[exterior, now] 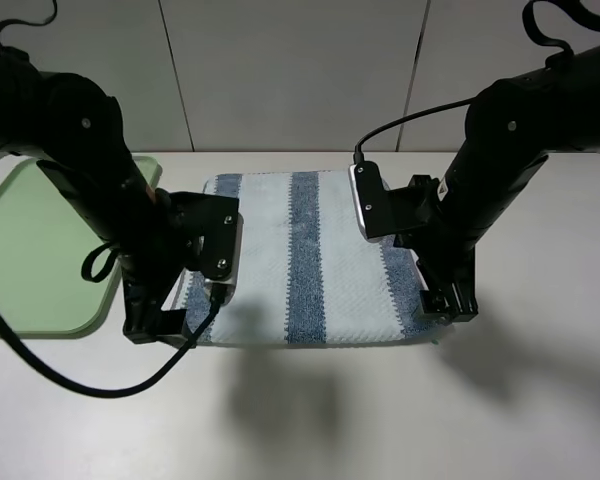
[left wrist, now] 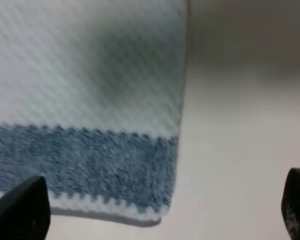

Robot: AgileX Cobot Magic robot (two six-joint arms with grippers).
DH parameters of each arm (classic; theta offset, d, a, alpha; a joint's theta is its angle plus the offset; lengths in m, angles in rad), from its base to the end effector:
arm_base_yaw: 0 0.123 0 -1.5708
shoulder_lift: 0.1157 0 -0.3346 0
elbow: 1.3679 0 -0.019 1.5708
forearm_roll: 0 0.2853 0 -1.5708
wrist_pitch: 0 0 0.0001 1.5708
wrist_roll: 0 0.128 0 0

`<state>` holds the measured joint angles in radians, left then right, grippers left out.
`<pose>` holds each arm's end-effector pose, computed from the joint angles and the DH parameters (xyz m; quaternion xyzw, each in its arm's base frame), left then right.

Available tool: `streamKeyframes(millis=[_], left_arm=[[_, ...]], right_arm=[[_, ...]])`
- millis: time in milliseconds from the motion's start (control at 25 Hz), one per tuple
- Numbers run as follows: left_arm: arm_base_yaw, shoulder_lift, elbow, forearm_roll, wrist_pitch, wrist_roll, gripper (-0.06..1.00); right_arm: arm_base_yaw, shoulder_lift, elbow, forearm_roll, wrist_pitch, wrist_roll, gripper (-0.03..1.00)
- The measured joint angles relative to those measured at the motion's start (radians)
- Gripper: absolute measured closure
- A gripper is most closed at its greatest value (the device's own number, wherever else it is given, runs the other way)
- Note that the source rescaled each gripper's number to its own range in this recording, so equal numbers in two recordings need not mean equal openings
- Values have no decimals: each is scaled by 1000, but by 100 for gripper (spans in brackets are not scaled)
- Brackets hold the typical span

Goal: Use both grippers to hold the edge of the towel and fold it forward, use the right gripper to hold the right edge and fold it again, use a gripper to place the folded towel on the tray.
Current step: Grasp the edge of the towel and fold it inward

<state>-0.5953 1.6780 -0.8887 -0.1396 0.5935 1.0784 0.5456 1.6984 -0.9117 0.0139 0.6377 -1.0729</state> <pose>0.2753 -0.1985 0.1569 0.6990 0.7004 -0.0125 0.1440 0.2907 0.1777 0.1541 -0.7153 0.6890 -0.0258 0.1137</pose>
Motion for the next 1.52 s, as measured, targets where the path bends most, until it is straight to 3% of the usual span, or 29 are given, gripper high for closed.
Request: streamKeyframes(millis=[360,1520], left_arm=[[0,0,67,59,-71,0,3],[0,0,69,89,-150,8,3]], right_arm=[[0,25,46,3,-47,-22,-3],[0,220,46,40,-94,-24,-3]])
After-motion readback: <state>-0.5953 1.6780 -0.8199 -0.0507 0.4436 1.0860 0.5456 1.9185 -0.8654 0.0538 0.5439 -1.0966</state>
